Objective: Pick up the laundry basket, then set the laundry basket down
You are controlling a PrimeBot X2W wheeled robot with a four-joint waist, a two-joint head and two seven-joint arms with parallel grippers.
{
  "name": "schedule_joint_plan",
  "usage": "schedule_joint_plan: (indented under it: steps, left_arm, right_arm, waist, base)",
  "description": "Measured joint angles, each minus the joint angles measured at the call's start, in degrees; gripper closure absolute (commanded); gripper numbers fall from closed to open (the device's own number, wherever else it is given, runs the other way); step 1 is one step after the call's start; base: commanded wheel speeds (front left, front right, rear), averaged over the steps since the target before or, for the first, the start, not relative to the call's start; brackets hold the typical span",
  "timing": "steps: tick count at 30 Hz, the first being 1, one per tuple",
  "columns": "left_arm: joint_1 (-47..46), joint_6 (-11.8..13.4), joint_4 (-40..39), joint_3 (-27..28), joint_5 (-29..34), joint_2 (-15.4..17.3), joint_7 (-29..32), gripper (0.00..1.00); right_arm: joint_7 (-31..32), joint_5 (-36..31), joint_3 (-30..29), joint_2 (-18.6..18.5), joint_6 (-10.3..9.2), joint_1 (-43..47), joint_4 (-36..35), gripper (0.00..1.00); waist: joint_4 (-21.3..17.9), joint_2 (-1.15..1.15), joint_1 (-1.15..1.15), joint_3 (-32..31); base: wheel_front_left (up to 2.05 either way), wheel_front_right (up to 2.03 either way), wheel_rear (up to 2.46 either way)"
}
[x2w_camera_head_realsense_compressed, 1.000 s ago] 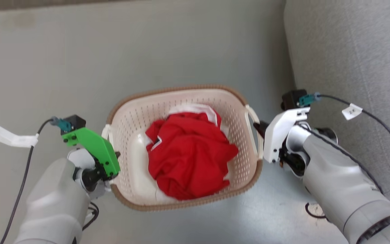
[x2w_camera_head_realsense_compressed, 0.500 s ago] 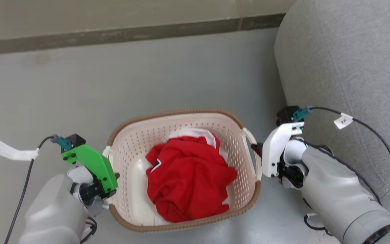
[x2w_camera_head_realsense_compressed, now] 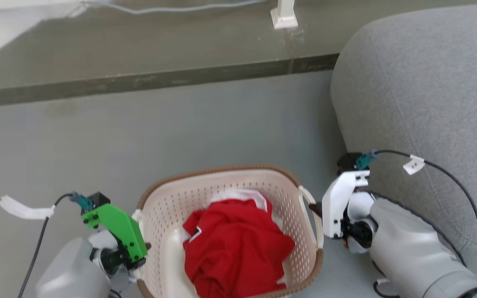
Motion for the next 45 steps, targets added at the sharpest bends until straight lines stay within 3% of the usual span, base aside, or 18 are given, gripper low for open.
schedule_joint_plan:
  steps: [14,45]
  left_arm:
    - [2.1,0.0,0.8,-0.3,-1.2,-0.5,1.0,1.00]
    - [2.1,0.2,0.3,-1.3,-2.1,-0.3,0.6,1.00]
  right_arm:
    - [1.2,1.3,0.7,0.0,0.00,2.0,0.3,1.00]
    - [1.4,2.9,1.4,-0.1,0.00,1.7,0.7,1.00]
  waist:
    - [-0.2,0.00,0.00,-3.4]
    - [0.1,0.00,0.00,-2.5]
  base:
    - [0.00,0.00,0.00]
    - [0.00,0.00,0.00]
